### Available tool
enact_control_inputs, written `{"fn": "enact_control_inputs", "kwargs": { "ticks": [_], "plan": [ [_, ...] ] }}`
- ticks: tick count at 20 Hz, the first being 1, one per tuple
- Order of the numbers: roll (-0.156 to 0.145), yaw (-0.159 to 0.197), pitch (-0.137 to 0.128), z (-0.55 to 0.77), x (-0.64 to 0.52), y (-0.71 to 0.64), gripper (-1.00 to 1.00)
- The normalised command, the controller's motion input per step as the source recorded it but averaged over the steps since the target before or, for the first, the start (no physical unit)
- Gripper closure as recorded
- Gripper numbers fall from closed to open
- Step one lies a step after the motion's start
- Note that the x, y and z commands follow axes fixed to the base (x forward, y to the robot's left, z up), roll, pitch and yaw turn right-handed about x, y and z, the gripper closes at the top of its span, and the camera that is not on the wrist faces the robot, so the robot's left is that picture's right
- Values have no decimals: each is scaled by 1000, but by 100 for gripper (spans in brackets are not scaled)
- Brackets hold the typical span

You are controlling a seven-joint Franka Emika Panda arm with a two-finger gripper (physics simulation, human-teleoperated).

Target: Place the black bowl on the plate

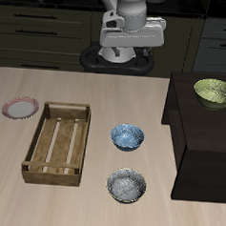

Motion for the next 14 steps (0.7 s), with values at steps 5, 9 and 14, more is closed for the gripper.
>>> {"fn": "enact_control_inputs", "kwargs": {
  "ticks": [5, 9, 14],
  "plan": [
    [-23, -33, -12, 85, 314, -78, -100],
    [-32, 13, -36, 100, 449, -44, -100],
    [-3, 0, -33, 94, 355, -12, -100]
  ]
}}
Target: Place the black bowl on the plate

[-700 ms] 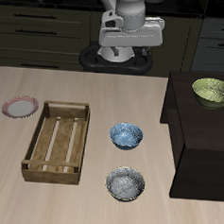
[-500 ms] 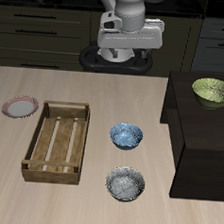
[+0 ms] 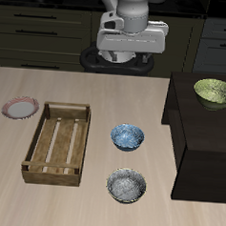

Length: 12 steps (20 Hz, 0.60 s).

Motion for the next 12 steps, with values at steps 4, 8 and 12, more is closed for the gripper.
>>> {"fn": "enact_control_inputs", "kwargs": {
  "ticks": [4, 8, 12],
  "plan": [
    [27, -11, -28, 118, 429, -6, -100],
    [-3, -29, -3, 103, 485, -79, -100],
    [-1, 16, -9, 38, 416, -28, -100]
  ]
}}
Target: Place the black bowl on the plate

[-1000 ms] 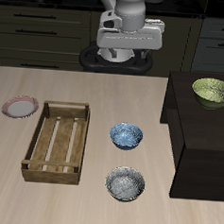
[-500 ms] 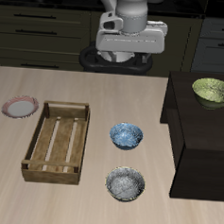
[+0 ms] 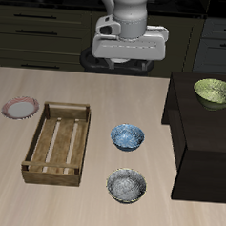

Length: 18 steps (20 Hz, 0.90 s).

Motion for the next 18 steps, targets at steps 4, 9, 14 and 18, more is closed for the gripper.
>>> {"fn": "enact_control_inputs", "kwargs": {
  "ticks": [4, 9, 14, 18],
  "plan": [
    [-41, -17, 0, 91, 532, -100, -100],
    [-17, 23, -31, 58, 419, -46, -100],
    [-39, -13, 5, 10, 429, -119, -100],
    [0, 16, -5, 80, 439, -91, -100]
  ]
}}
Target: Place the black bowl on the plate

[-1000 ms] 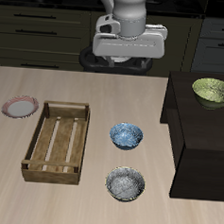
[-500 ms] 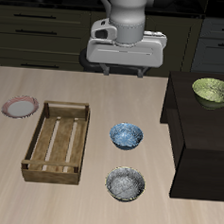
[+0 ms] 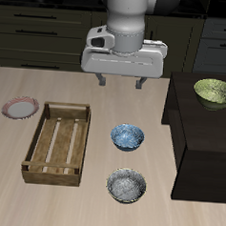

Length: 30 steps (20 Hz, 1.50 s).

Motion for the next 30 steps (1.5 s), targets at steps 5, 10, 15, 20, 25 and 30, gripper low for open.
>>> {"fn": "enact_control_inputs", "kwargs": {
  "ticks": [5, 10, 15, 20, 25, 30],
  "plan": [
    [32, -11, -33, 133, 346, -51, -100],
    [-41, -32, 7, 5, 595, -115, -100],
    [-34, -12, 3, -9, 453, -146, -100],
    [29, 29, -16, 10, 331, 57, -100],
    [52, -8, 22, 13, 294, 101, -100],
    [-22, 0, 0, -67, 242, 3, -100]
  ]
}}
